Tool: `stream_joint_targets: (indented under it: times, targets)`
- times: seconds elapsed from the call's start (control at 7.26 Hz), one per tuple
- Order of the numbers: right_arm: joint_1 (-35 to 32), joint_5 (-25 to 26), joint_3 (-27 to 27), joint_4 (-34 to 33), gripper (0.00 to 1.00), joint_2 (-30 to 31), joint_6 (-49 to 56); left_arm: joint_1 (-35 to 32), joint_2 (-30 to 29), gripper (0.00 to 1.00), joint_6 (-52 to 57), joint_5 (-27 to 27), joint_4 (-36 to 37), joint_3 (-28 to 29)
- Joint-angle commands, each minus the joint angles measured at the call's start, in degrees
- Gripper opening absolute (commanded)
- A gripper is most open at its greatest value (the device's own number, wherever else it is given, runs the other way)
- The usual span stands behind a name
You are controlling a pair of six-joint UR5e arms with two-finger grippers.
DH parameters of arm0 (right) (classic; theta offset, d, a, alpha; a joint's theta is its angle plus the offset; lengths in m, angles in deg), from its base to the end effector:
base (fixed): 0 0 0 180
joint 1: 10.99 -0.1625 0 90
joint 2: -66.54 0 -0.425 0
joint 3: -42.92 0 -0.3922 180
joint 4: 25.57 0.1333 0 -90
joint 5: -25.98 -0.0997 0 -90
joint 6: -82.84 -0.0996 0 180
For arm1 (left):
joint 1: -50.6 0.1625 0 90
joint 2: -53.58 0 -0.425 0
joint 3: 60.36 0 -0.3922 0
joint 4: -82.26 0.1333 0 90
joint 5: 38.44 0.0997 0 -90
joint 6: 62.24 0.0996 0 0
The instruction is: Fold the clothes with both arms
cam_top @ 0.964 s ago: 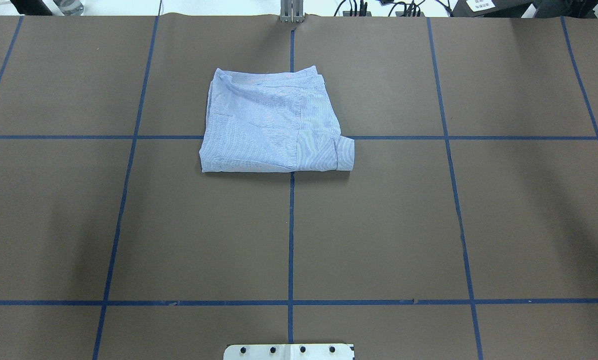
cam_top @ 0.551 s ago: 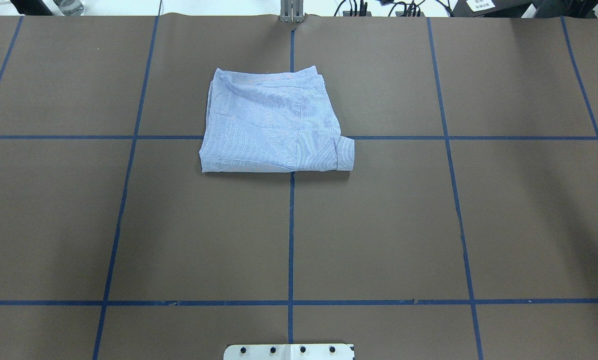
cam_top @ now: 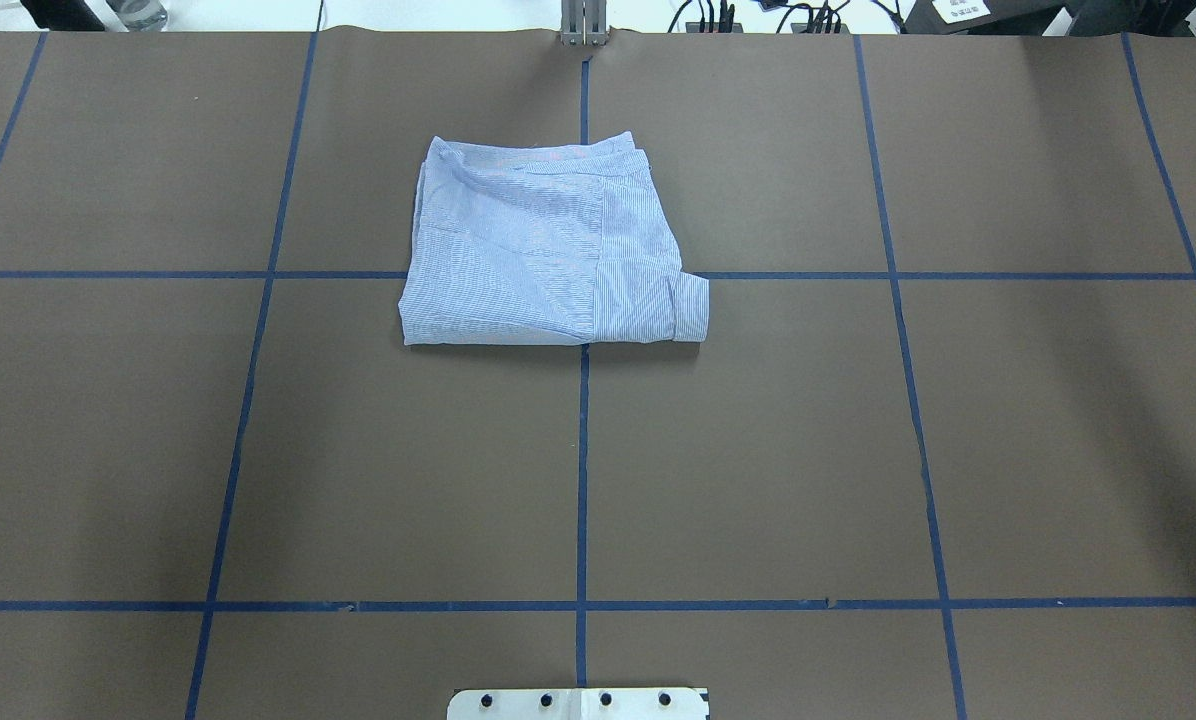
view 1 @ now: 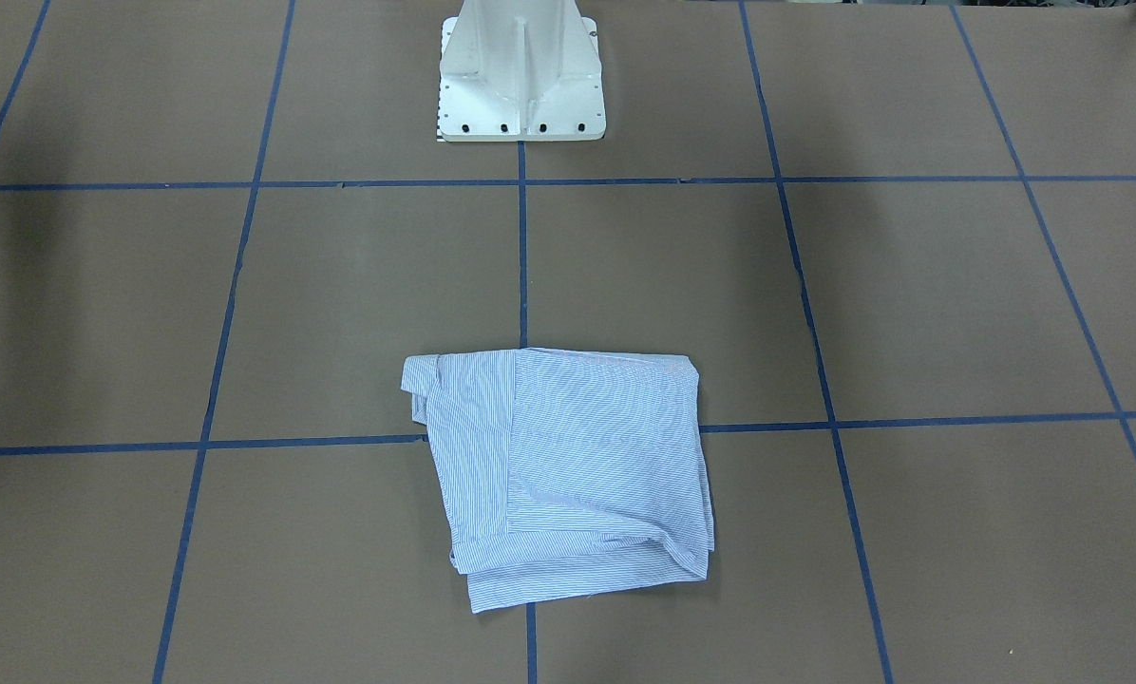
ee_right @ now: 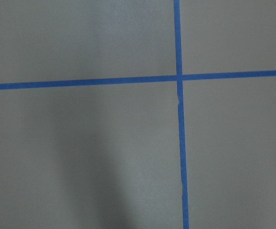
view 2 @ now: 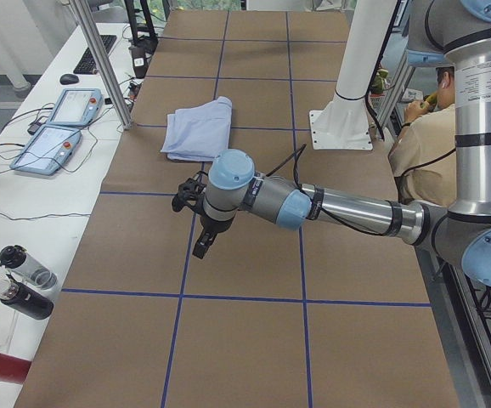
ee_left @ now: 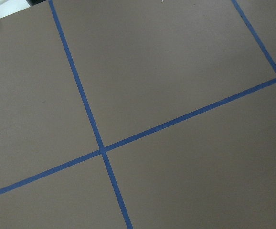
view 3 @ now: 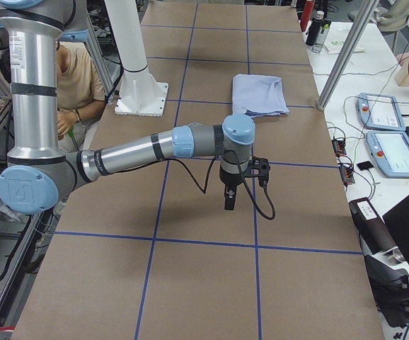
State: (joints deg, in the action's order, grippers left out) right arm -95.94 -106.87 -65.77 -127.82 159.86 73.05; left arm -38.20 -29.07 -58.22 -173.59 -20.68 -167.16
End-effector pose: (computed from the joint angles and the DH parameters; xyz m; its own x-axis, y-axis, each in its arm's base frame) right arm 0.0251 -0.4611 0.5503 0.7314 0.0692 0.6784 -0.0370 0.9974 -0.0618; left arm -0.0532 -0.4527 0.5466 0.6964 0.3489 -0.6272 -0.0684 0.9022 0.4259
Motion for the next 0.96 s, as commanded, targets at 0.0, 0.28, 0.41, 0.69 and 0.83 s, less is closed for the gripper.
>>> stream_joint_targets:
  times: [0.0,0.28,0.41,0.69,0.83]
  targets:
    - [-1.7,-3.8,0.2,0.3,1.0,4.0,0.3,-1.0,-0.4,0.99,-0.1,0.3,0.0,2.0]
    - [-2.4,-3.8,-0.1,2.6,1.0,7.7,4.5,-1.5,-0.4,0.99,0.1,0.0,-0.3,4.9]
    - [-2.5,-3.8,-0.3,3.3,1.0,8.4,4.7,-1.5,0.3,0.99,0.0,0.0,-0.3,3.8]
    - [-2.4,-6.0,0.0,3.5,1.0,7.8,3.8,-1.4,-1.6,0.99,-3.6,-0.1,0.5,3.5]
    - [-2.4,-6.2,0.2,3.5,1.0,7.6,4.0,-1.4,-1.8,0.99,-4.3,-1.1,0.5,3.6]
